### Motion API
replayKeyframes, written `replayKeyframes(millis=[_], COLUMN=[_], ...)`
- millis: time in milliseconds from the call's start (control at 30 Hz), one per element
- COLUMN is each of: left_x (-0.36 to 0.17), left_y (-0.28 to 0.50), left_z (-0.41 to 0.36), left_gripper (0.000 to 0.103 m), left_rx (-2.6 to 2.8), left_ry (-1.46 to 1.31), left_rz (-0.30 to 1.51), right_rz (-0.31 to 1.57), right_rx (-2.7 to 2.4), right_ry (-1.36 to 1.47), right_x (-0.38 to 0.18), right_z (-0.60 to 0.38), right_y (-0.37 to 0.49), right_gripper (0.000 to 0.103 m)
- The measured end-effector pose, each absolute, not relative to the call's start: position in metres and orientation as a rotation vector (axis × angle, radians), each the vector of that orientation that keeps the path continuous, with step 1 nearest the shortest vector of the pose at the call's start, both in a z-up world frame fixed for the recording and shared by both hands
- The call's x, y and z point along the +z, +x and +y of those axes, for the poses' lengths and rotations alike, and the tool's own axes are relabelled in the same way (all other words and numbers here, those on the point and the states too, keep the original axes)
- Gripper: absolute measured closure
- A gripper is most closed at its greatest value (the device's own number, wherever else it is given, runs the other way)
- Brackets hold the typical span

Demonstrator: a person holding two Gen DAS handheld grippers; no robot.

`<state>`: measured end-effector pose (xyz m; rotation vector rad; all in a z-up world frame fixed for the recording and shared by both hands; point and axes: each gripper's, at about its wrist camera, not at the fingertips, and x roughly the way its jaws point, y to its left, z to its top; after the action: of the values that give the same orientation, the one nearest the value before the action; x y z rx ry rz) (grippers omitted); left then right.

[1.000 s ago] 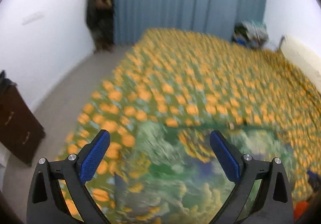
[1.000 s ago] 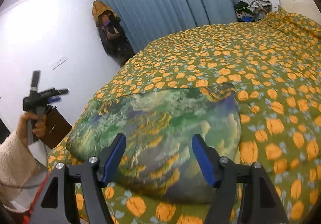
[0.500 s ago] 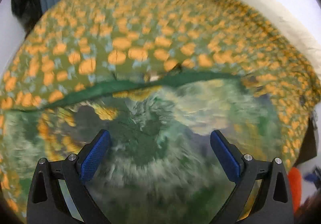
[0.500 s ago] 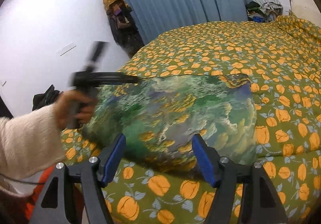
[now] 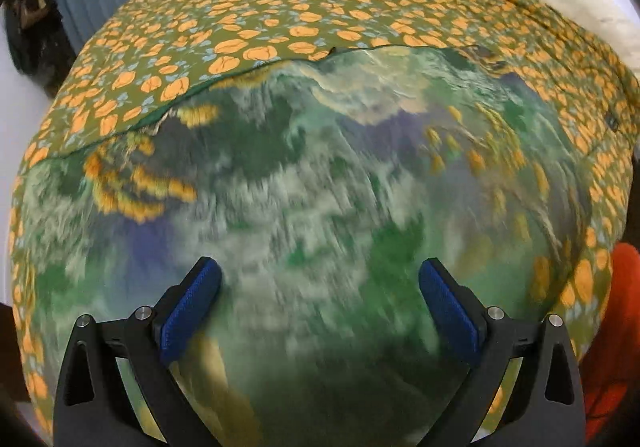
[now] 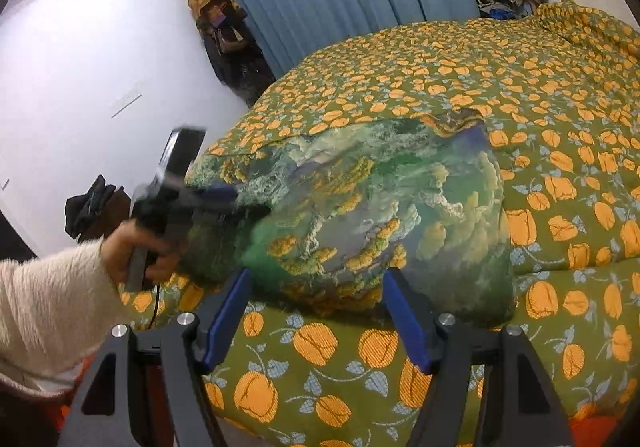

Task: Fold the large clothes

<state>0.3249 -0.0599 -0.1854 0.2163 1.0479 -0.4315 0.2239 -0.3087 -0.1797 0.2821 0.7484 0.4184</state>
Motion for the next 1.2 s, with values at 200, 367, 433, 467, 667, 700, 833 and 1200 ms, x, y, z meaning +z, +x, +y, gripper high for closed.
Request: replayKeyframes(millis=[200, 367, 433, 467, 667, 700, 833, 1200], left_x=[-0.197, -0.204, -0.200, -0.198, -0.196, -0.196, -0.195, -0.192], left_y=[0.299, 0.301, 0.299, 0.297, 0.281, 0.280, 0.278, 0.259], left_z=[-0.069, -0.065, -0.065, -0.065, -0.072, -0.072, -0.071, -0.060], left_gripper=[0.001, 0.001, 0.001, 0.001, 0.001, 0.001, 0.001, 0.001], left_rx=[-0.398, -0.400, -0.389, -0.380, -0.334, -0.329, -0.312, -0.301], left_ry=[0.300, 0.272, 0.279, 0.286, 0.324, 0.324, 0.319, 0.249], left_rz=[1.006, 1.005, 1.010, 1.012, 1.008, 1.009, 1.014, 0.982], right_rz=[0.755, 0.785, 0.782, 0.781, 0.796, 0.798, 0.811, 0.941], right_rx=[0.423, 0.432, 0.436, 0.436, 0.431, 0.430, 0.420, 0.009], right_ry=[0.247, 0.239, 0.222, 0.212, 0.193, 0.187, 0.154, -0.302], right_x=[-0.182, -0.189, -0.188, -0.187, -0.189, -0.189, -0.190, -0.177], right_z=[-0.301, -0.293, -0.290, -0.288, -0.284, -0.283, -0.274, -0.240], right_y=[0.224, 0.228, 0.225, 0.223, 0.221, 0.221, 0.218, 0.239], right_gripper=[0.033, 0.033, 0.033, 0.033, 0.033, 0.033, 0.033, 0.033])
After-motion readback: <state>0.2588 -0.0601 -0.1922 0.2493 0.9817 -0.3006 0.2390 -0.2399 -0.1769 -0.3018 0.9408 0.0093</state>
